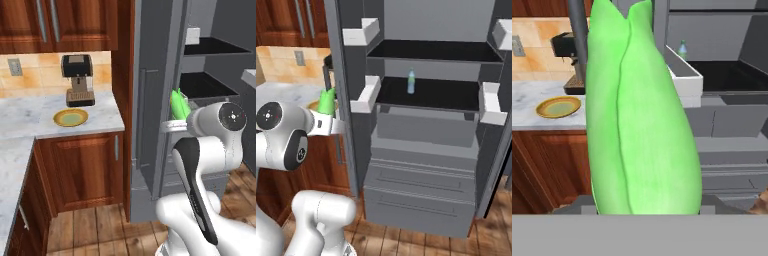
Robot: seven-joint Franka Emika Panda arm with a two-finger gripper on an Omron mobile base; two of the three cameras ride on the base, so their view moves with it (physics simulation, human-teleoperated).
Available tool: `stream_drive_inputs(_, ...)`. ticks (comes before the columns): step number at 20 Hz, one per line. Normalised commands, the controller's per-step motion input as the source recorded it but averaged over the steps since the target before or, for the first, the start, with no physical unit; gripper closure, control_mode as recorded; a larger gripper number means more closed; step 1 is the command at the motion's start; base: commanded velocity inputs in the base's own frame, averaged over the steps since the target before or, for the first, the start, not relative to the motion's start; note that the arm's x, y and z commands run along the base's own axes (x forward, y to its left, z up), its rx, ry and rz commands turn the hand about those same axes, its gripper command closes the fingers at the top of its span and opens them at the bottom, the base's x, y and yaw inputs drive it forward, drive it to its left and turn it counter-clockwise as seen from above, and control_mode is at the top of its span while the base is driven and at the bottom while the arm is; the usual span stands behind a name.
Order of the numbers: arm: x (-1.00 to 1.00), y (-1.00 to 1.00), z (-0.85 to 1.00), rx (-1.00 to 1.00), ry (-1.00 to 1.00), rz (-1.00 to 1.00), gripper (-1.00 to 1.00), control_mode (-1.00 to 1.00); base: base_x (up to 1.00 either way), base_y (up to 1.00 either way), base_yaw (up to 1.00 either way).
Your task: Pick corn from the fridge and place it on the plate on the counter.
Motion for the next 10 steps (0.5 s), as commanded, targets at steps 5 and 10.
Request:
stream_drive_inputs(5, 0.0, 0.0, 0.0, 0.0, 0.0, 0.0, 1.0, 1.0, 0.0, 0.57, 0.0)
stream_drive_inputs(10, 0.0, 0.0, 0.0, 0.0, 0.0, 0.0, 1.0, 1.0, 0.1, 0.57, 0.0)
